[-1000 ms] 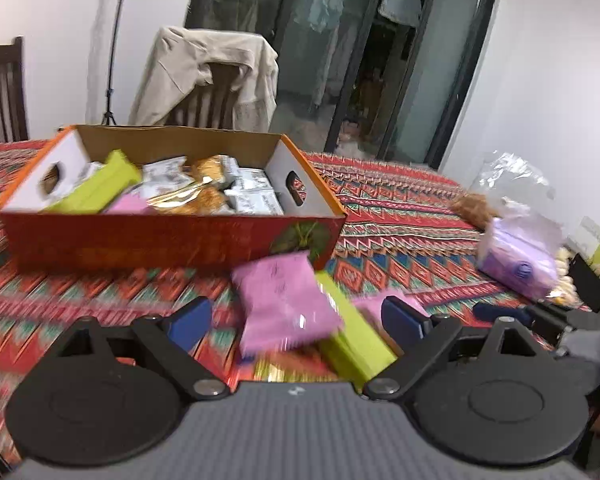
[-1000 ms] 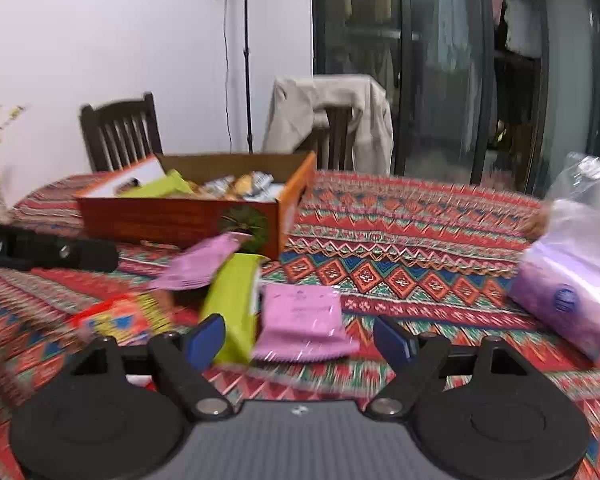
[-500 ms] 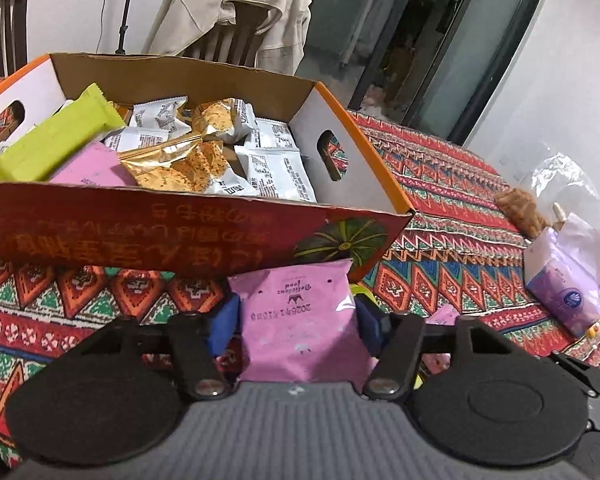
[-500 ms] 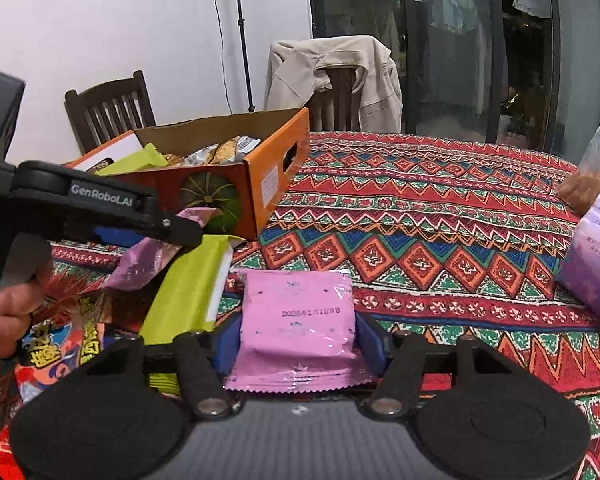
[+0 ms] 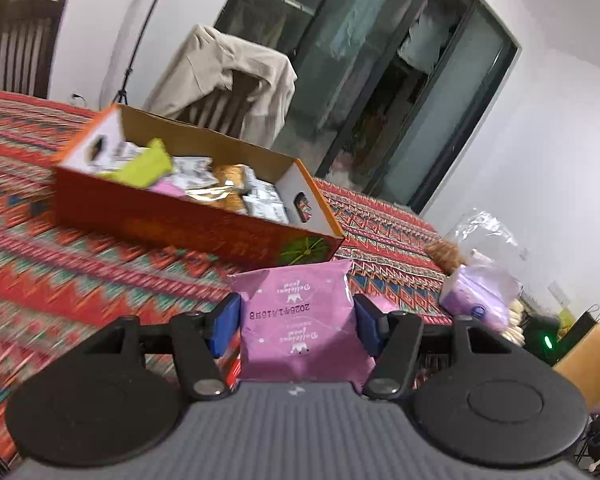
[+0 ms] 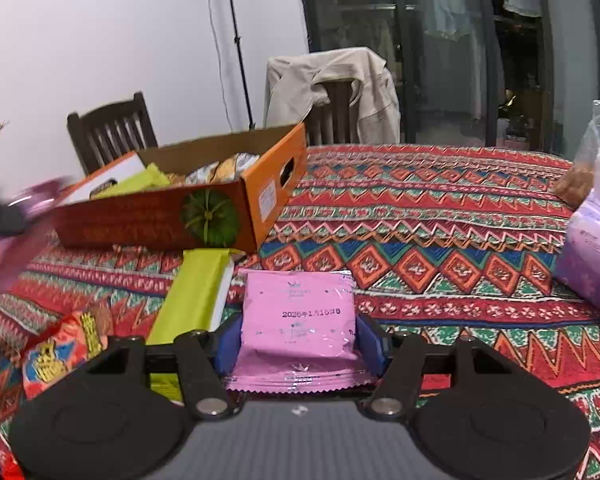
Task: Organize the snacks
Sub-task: 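Grasp a pink packet with the left tool while the right tool grasps another pink packet, then carry both pink packets into the orange box and open both tools, then withdraw both tools from the box toward the red chip bag and green bar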
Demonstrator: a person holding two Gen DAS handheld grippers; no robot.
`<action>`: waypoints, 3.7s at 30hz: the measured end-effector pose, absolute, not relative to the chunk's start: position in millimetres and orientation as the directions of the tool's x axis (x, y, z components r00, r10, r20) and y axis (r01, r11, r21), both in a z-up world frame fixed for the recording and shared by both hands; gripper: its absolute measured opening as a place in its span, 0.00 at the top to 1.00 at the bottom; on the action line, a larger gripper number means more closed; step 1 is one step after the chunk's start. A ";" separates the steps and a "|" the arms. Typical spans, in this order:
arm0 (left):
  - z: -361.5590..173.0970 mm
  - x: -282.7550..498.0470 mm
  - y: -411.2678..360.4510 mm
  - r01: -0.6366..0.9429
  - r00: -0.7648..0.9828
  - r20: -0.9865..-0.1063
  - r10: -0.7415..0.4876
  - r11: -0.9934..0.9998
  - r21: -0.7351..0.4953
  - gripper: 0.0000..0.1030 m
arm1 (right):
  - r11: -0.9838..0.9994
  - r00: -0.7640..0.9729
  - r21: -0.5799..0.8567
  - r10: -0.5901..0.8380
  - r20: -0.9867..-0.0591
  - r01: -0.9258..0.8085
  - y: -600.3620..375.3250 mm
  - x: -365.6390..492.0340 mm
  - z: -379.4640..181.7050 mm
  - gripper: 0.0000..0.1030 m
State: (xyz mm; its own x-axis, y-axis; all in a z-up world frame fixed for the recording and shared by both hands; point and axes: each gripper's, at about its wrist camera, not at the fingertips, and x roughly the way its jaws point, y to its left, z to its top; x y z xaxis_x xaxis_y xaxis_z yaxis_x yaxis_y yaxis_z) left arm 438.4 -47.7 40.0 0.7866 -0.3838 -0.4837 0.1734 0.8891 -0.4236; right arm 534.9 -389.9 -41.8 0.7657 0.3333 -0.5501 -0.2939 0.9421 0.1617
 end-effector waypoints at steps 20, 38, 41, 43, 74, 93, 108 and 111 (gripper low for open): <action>12.3 280.6 47.4 0.069 0.811 -0.541 -0.223 0.954 -0.291 0.40 | 0.880 0.732 0.105 0.447 -0.515 -0.464 -300.1 326.9 8.3 0.42; 75.7 373.1 34.1 0.216 0.856 -0.423 -0.297 0.949 -0.229 0.40 | 0.884 0.799 0.091 0.454 -0.394 -0.458 -299.2 356.8 51.6 0.42; 96.9 428.6 28.0 0.254 0.849 -0.411 -0.331 0.939 -0.232 0.40 | 0.885 0.813 0.067 0.452 -0.368 -0.461 -297.1 400.3 70.9 0.42; 106.7 471.6 22.4 0.252 0.841 -0.423 -0.336 0.937 -0.243 0.40 | 0.883 0.815 0.058 0.454 -0.360 -0.466 -293.1 435.8 84.1 0.42; 42.4 718.8 -27.2 0.166 0.768 -0.605 -0.210 0.978 -0.128 0.19 | 0.917 0.751 -0.096 0.252 -0.610 -0.386 -213.7 709.4 4.6 0.34; 171.3 470.8 37.4 0.230 0.880 -0.419 -0.225 0.972 -0.040 0.03 | 0.895 0.835 -0.121 0.341 -0.433 -0.428 -265.9 540.6 157.8 0.31; 105.3 254.7 24.5 0.104 0.947 -0.309 -0.091 0.994 0.026 0.00 | 0.877 0.856 -0.108 0.419 -0.304 -0.468 -320.4 323.3 138.5 0.11; 84.1 227.6 19.2 0.076 0.941 -0.329 -0.084 0.996 -0.038 0.00 | 0.883 0.855 -0.089 0.416 -0.309 -0.461 -327.4 290.1 118.5 0.10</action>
State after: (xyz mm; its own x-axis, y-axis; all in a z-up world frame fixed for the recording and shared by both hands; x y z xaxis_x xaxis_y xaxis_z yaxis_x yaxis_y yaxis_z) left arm 227.6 19.2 84.1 0.9406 -0.0839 -0.3290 0.0757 0.9964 -0.0376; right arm 290.1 -327.4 118.5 0.8554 0.4155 -0.3093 -0.4610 0.8830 -0.0886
